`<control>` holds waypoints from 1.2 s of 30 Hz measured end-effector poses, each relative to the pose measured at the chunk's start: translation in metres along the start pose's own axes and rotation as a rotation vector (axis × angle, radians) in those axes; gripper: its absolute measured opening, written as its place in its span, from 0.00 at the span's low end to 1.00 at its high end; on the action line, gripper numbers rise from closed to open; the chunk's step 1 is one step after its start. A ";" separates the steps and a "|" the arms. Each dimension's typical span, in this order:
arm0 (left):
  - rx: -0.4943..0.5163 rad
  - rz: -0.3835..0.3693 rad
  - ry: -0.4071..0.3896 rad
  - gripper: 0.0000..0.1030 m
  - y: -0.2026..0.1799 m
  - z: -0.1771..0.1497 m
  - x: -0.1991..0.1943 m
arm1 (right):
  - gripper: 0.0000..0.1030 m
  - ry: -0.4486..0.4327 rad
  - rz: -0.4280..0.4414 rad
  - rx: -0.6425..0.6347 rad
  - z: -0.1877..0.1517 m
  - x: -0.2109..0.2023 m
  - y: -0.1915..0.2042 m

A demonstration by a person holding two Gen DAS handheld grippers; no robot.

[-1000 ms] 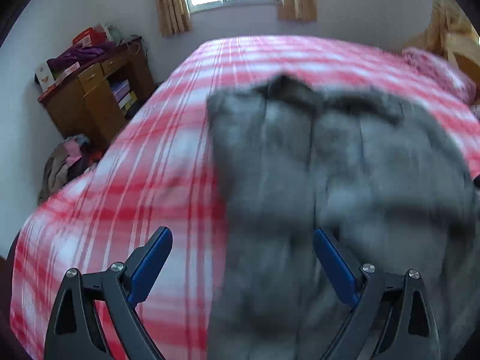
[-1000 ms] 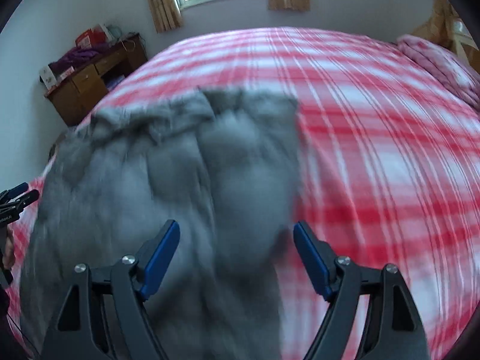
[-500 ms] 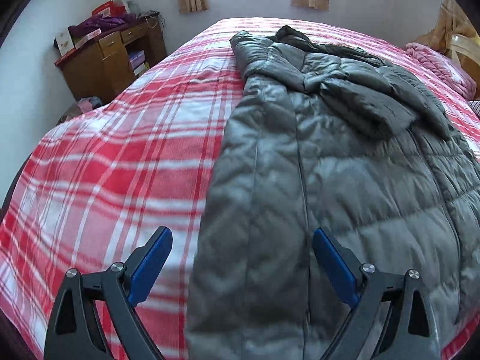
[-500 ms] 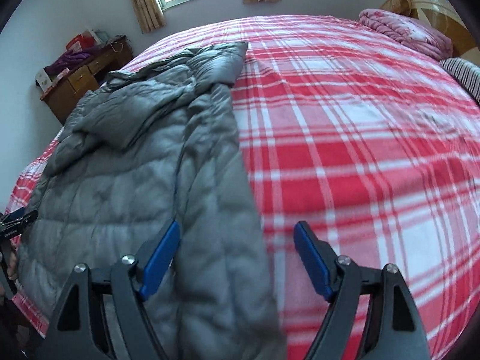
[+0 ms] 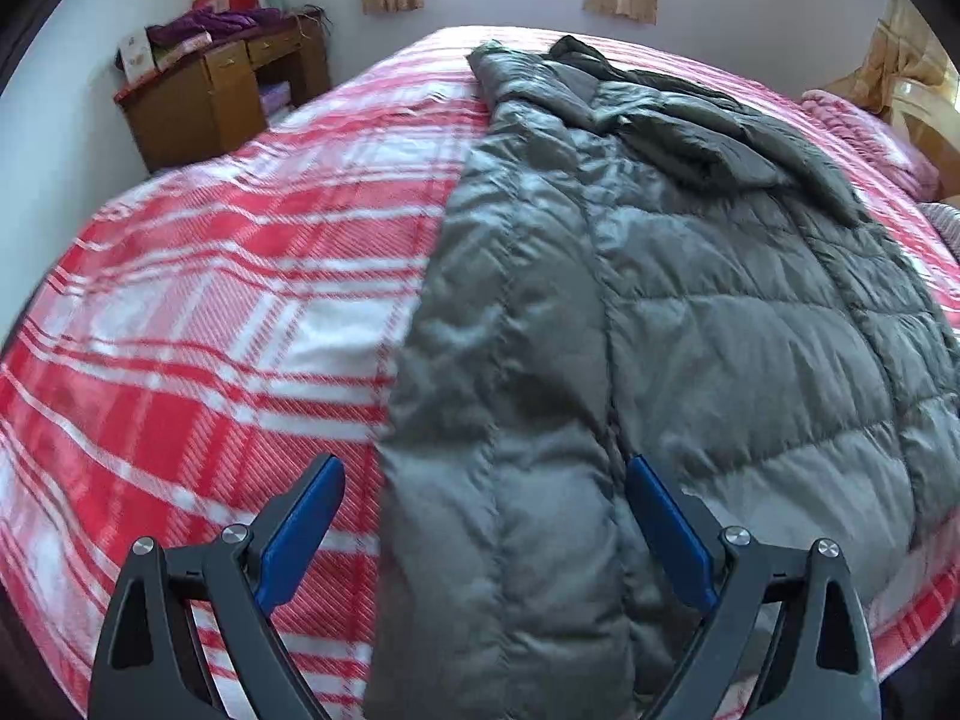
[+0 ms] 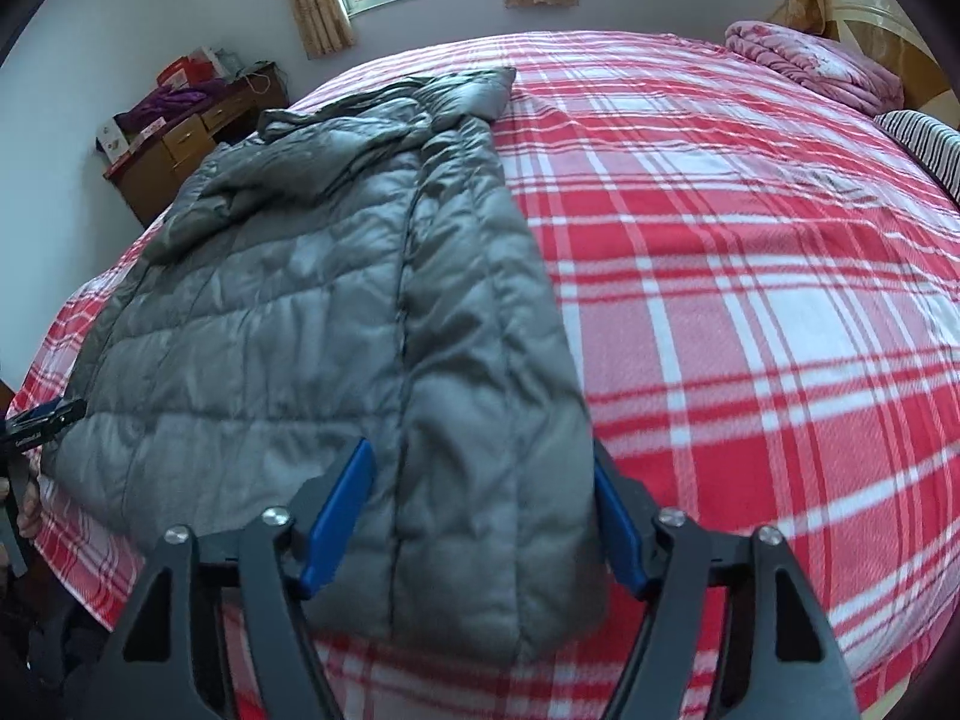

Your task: Fold large clothes

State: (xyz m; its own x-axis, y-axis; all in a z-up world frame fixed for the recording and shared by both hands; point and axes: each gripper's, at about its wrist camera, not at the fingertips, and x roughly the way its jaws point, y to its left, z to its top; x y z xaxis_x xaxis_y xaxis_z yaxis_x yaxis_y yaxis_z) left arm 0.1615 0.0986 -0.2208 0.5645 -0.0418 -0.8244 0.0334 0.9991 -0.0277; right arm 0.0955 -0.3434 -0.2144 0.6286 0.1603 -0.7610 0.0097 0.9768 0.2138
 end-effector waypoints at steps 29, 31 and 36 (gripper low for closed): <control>0.036 -0.286 -0.475 0.09 0.026 0.070 -0.206 | 0.11 -0.529 0.265 -0.042 0.024 -0.224 0.030; 0.029 -0.264 -0.429 0.09 0.027 0.100 -0.169 | 0.11 -0.520 0.267 -0.026 0.050 -0.206 0.023; 0.013 -0.227 -0.349 0.09 0.024 0.152 -0.090 | 0.11 -0.476 0.209 0.009 0.117 -0.134 0.015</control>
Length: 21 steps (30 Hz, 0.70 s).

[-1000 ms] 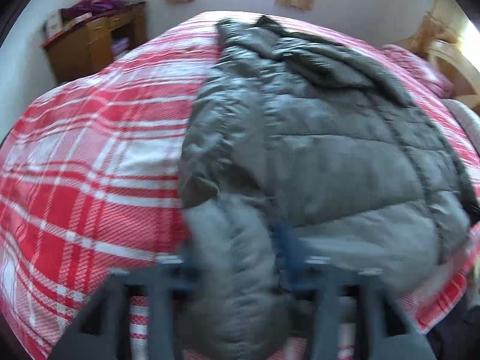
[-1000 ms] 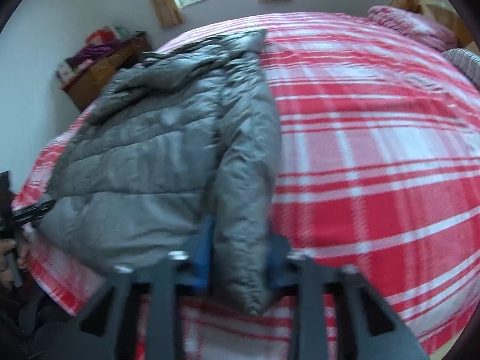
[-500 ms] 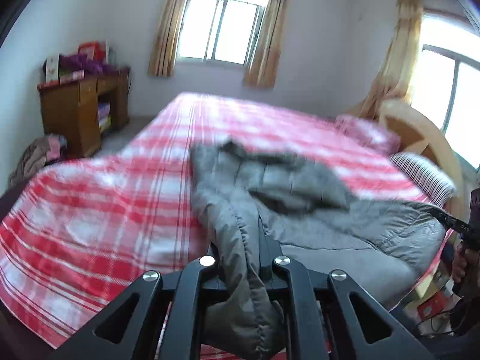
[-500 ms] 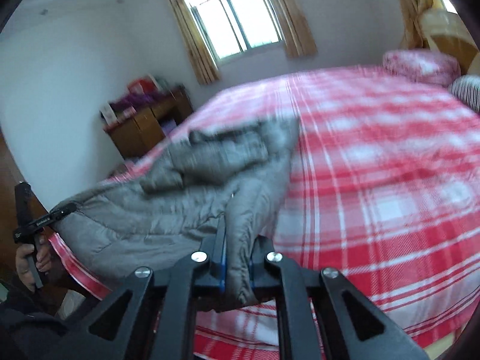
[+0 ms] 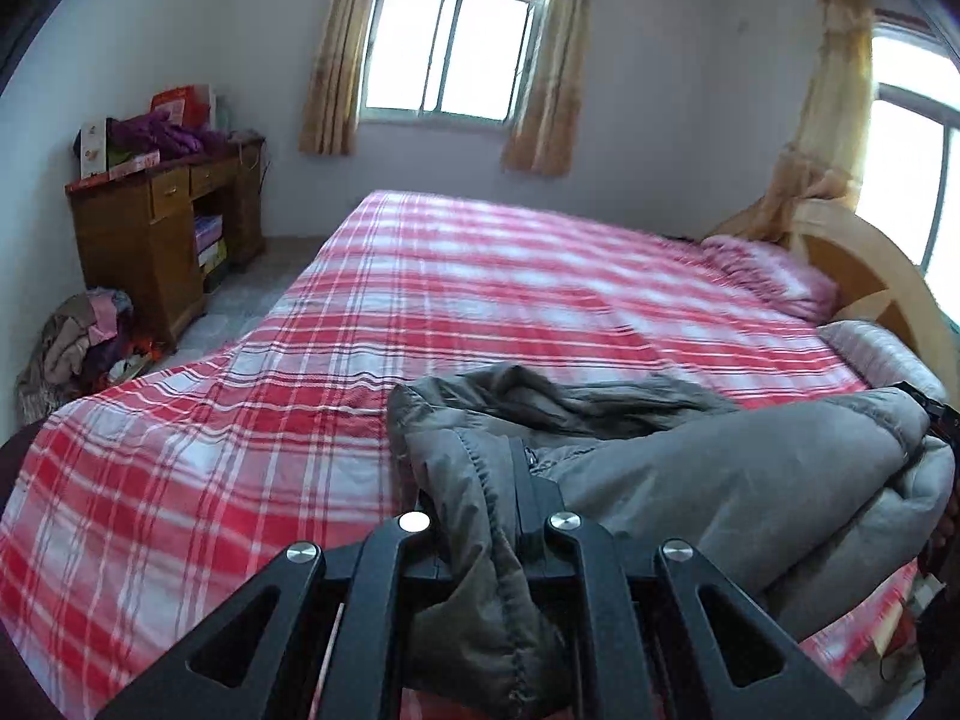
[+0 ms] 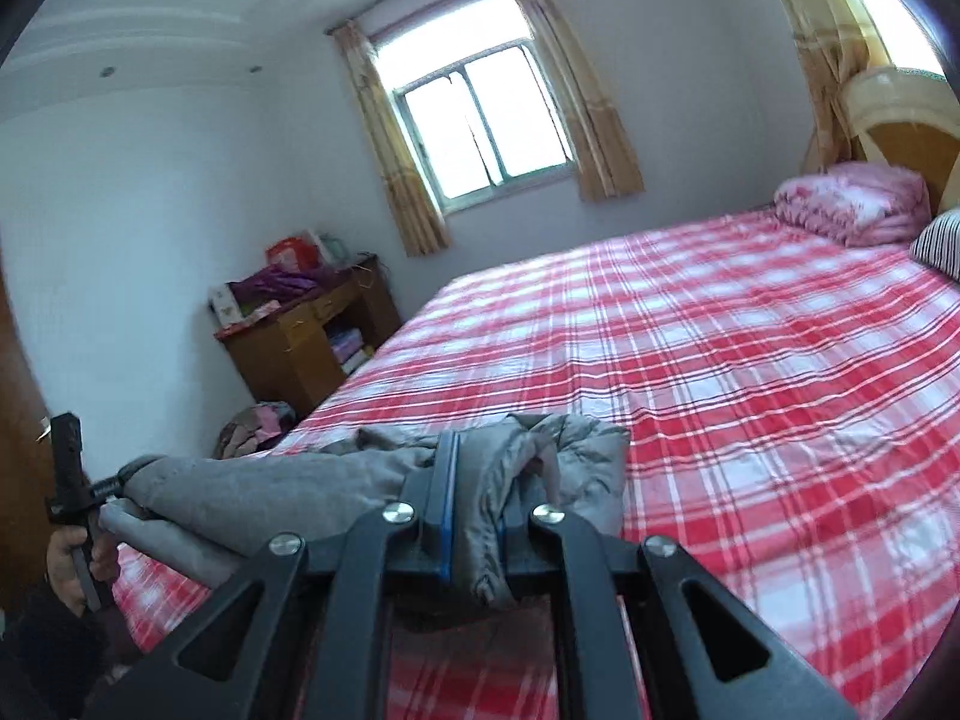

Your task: Fold large clothes

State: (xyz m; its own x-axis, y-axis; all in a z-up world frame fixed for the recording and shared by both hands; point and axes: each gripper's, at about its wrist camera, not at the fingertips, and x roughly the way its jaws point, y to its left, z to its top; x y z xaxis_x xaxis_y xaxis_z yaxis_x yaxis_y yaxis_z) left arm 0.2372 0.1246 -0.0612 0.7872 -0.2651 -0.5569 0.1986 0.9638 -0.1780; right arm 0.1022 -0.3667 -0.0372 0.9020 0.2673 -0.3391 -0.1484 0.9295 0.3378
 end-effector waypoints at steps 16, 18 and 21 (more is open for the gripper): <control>-0.112 0.074 0.073 0.35 0.031 0.012 0.142 | 0.13 0.236 -0.156 0.128 -0.021 0.185 -0.086; -0.149 0.113 0.028 0.52 0.036 0.017 0.137 | 0.15 0.242 -0.150 0.139 -0.019 0.193 -0.091; -0.177 0.313 -0.077 0.93 0.044 0.025 0.124 | 0.30 0.232 -0.166 0.147 -0.015 0.202 -0.095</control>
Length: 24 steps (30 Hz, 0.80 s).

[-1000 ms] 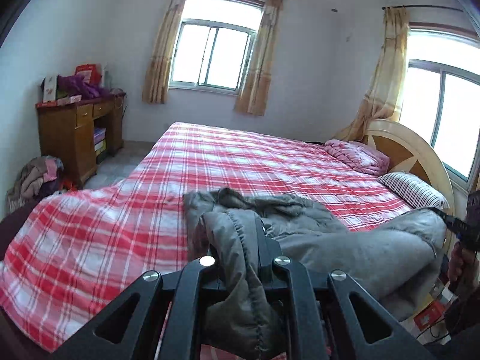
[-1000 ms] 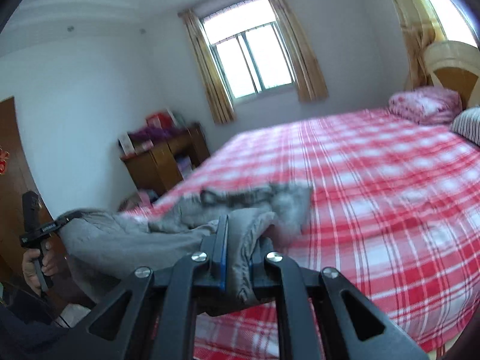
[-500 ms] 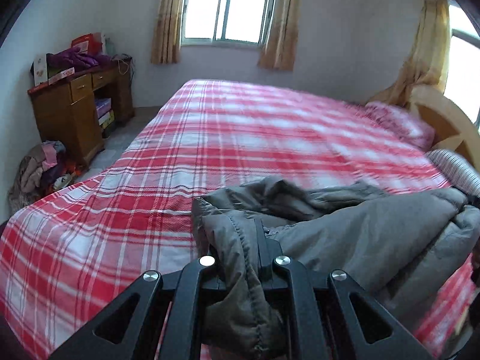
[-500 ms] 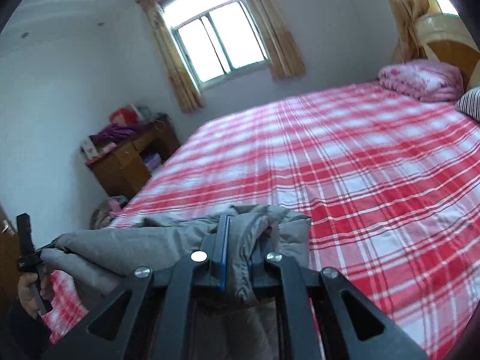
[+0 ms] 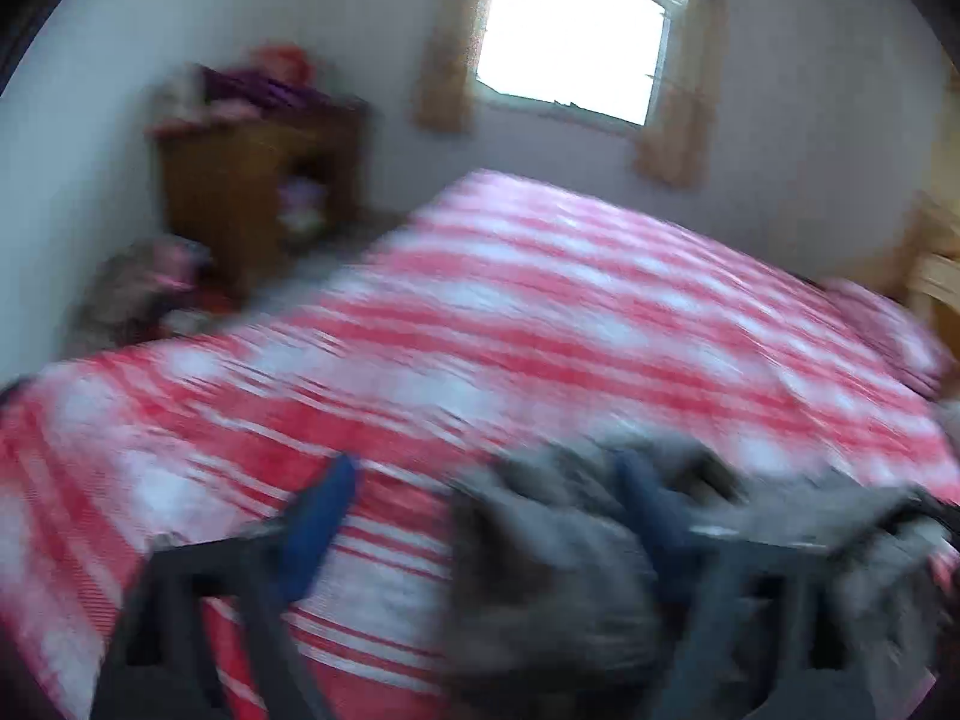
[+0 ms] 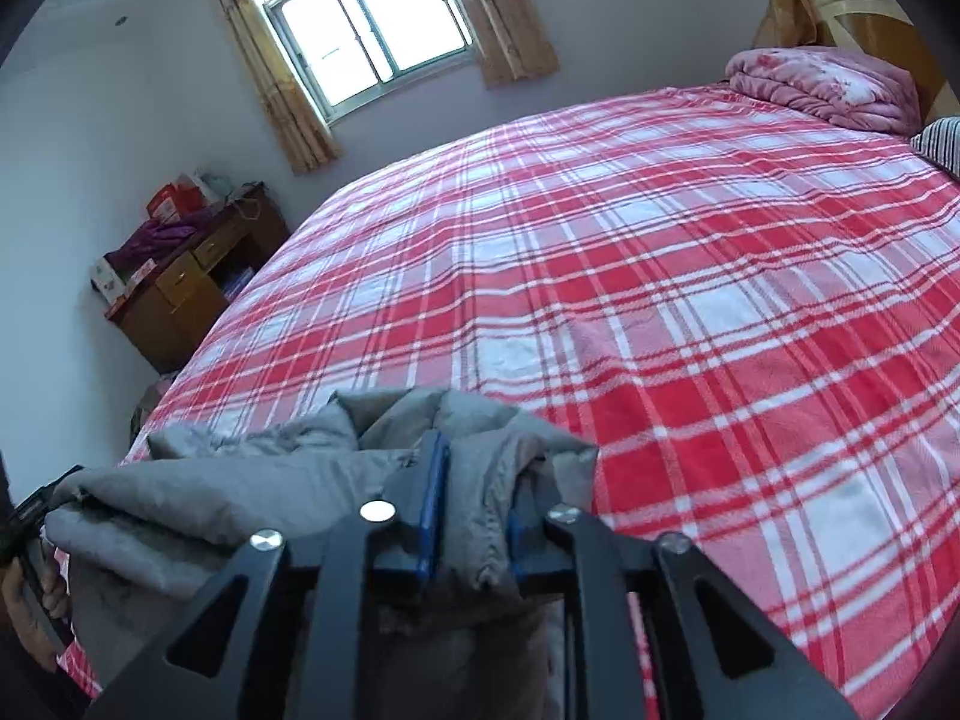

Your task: Fold large clothes

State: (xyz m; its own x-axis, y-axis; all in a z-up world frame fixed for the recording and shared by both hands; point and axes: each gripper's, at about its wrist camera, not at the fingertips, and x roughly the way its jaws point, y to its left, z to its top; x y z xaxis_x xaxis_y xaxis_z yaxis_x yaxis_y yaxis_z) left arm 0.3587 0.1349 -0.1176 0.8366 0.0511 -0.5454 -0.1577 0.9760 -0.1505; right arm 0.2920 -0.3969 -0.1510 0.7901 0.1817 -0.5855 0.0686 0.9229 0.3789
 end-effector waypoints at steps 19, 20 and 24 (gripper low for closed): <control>0.352 0.251 -0.216 0.97 -0.148 -0.028 -0.051 | 0.89 -0.143 -0.157 -0.281 -0.009 -0.016 0.141; 0.398 0.267 -0.219 0.97 -0.158 -0.032 -0.042 | 0.89 -0.126 -0.143 -0.331 -0.014 -0.003 0.154; 0.522 0.364 -0.129 0.97 -0.172 -0.047 0.019 | 0.89 -0.072 -0.163 -0.431 -0.023 0.042 0.172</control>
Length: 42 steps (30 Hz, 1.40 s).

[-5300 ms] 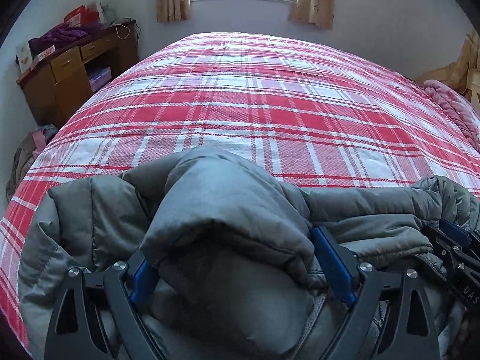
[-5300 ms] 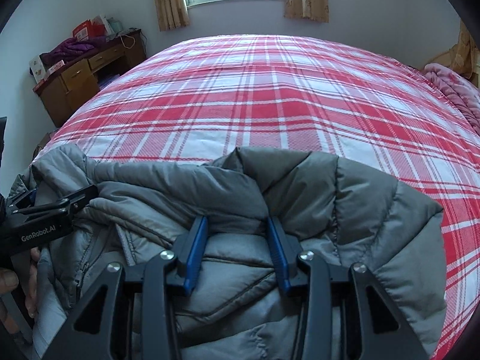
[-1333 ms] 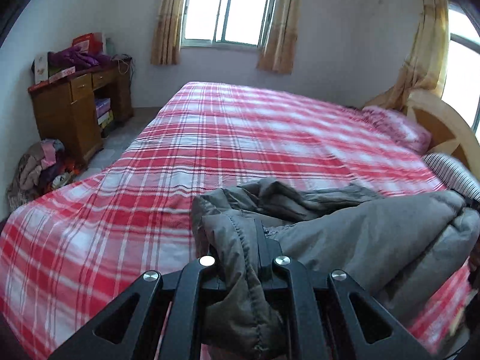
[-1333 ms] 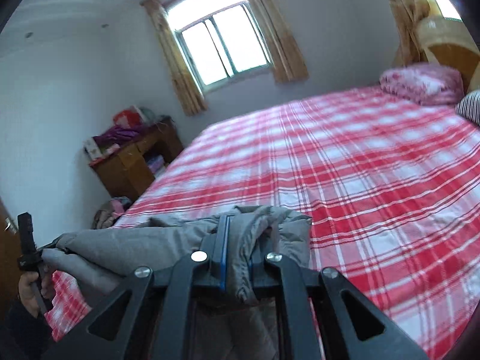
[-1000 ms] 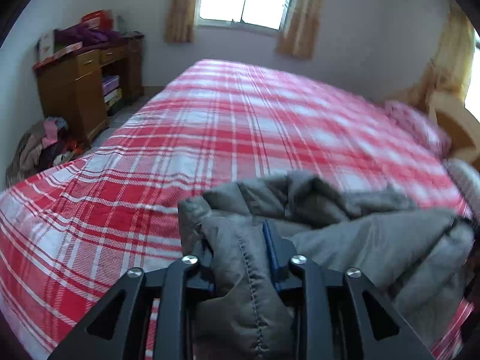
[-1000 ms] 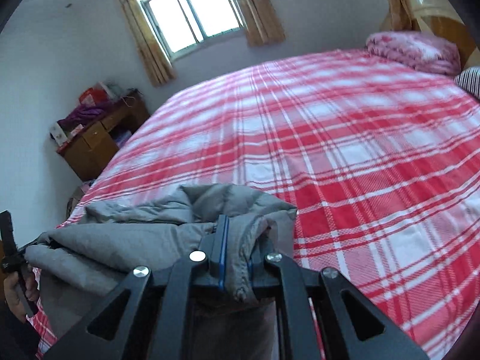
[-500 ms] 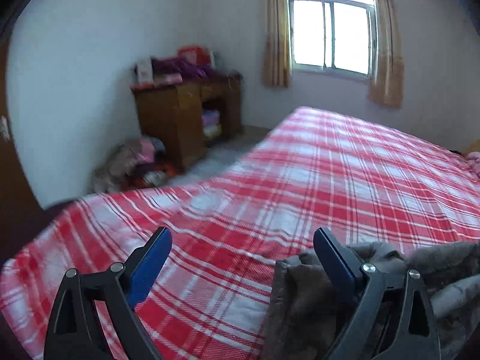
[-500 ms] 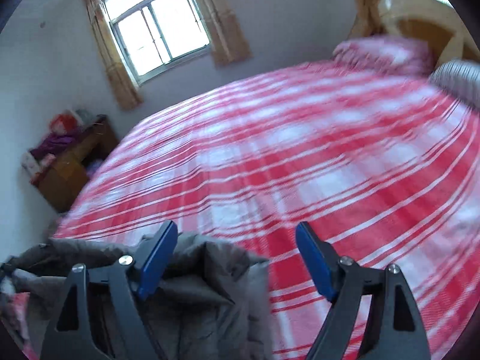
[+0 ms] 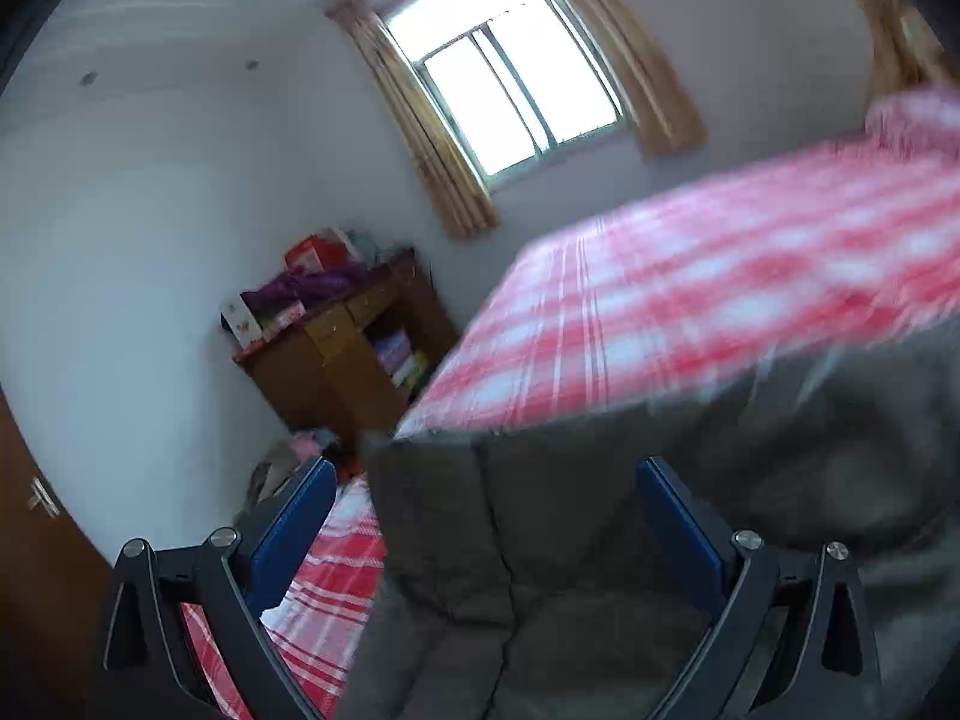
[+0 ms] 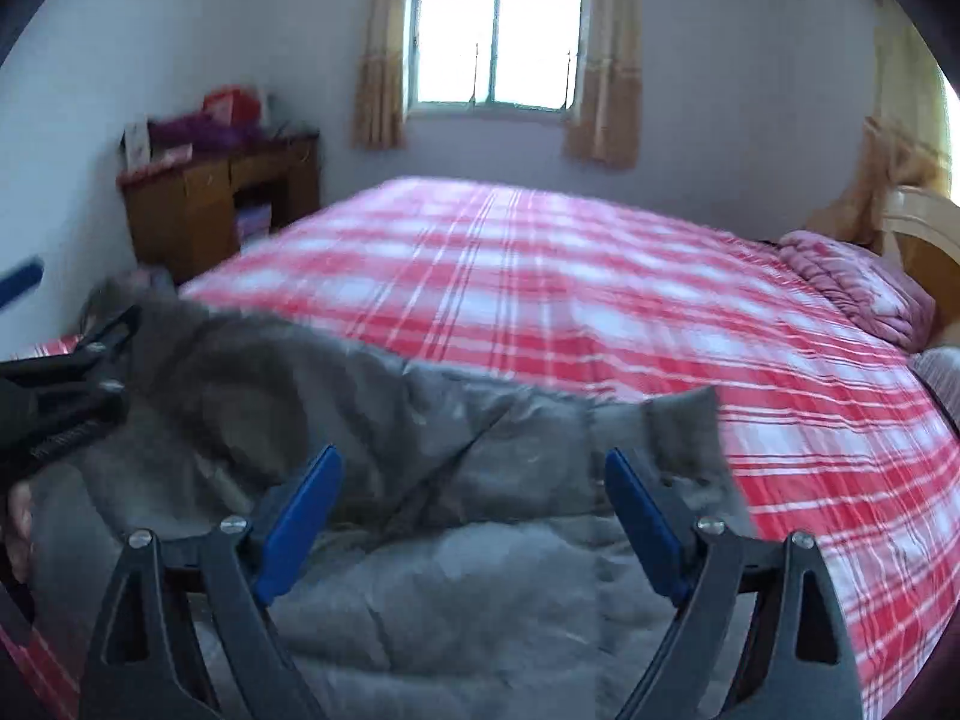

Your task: Fold large clothes

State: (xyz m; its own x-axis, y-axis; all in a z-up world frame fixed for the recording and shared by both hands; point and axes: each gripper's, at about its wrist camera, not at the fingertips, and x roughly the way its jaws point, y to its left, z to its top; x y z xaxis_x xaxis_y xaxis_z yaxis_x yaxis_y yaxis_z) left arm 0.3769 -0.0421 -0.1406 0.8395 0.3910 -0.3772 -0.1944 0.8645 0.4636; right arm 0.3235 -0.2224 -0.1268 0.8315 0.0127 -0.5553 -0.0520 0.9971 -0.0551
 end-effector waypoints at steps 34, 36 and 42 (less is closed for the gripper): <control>-0.150 -0.103 0.331 0.99 -0.011 -0.035 0.088 | 0.92 0.218 0.078 0.077 -0.024 0.093 -0.031; -0.150 -0.105 0.334 0.99 -0.011 -0.036 0.088 | 0.92 0.228 0.073 0.073 -0.025 0.094 -0.030; -0.150 -0.107 0.337 0.99 -0.011 -0.036 0.089 | 0.93 0.257 0.060 0.060 -0.024 0.099 -0.027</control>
State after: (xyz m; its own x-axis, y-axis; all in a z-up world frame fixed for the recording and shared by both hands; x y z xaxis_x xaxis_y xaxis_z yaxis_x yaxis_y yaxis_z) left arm 0.4354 -0.0052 -0.2079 0.6502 0.3562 -0.6711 -0.2077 0.9330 0.2940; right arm 0.3941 -0.2502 -0.2006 0.6601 0.0597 -0.7488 -0.0575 0.9979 0.0289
